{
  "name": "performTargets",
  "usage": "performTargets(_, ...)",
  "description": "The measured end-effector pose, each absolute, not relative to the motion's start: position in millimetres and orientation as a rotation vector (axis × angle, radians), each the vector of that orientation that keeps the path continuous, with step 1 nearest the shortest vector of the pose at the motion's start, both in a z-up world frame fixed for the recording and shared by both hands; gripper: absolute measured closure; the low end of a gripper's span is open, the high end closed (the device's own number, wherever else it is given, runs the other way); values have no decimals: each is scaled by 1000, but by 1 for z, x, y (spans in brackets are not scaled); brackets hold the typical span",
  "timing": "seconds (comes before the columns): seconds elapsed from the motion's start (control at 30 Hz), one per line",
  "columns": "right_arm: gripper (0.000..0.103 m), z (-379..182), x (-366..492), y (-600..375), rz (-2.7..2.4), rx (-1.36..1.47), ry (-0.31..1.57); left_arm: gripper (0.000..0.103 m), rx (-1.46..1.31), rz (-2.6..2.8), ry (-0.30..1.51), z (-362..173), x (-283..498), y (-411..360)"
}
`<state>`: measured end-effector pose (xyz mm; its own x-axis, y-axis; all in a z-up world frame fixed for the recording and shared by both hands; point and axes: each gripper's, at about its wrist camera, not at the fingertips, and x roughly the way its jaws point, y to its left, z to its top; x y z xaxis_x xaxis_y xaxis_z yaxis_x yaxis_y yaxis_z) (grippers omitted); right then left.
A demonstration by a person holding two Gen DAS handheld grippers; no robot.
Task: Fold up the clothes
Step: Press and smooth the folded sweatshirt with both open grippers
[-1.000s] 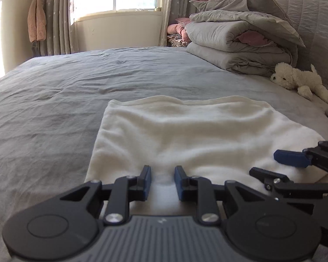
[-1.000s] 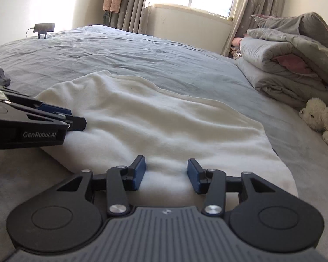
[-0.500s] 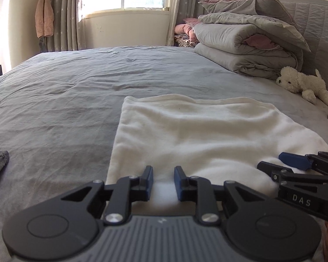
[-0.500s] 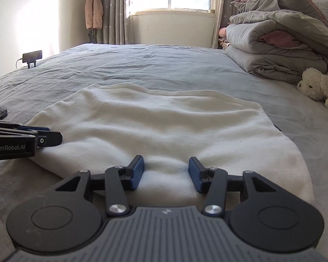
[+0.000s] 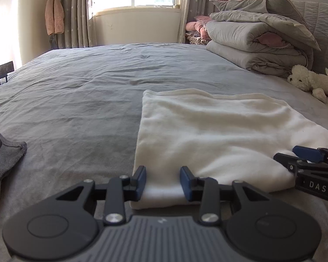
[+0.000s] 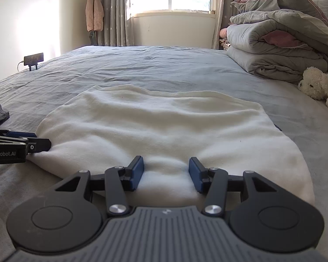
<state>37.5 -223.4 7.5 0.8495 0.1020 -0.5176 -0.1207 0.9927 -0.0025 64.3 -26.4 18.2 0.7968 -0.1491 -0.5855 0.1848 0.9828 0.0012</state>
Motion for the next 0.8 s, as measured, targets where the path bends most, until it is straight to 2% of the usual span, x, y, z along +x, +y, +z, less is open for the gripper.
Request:
performTargets(0.23,52,12,34,-200,35,-159,528,67,-16,-206,575,39,62,-25)
performTargets(0.3,51,17,34,-193,3,-182,534,63,-42,-237,551,46,61,-26)
performTargets(0.4,51,29,35,-189,12,-215,546,60,-39,-284,621,38,67,-31)
performTargets(0.53,41,39,36,-209,69,-192,550,60,-19,-280,666,28,72,-31)
performTargets(0.6,41,29,43,-225,29,-172,621,60,-10,-277,684,24,74,-30)
performTargets(0.63,35,26,45,-232,20,-153,641,60,-5,-275,693,22,75,-30)
performTargets(0.8,34,28,45,-240,39,-87,653,60,3,-273,696,22,74,-29)
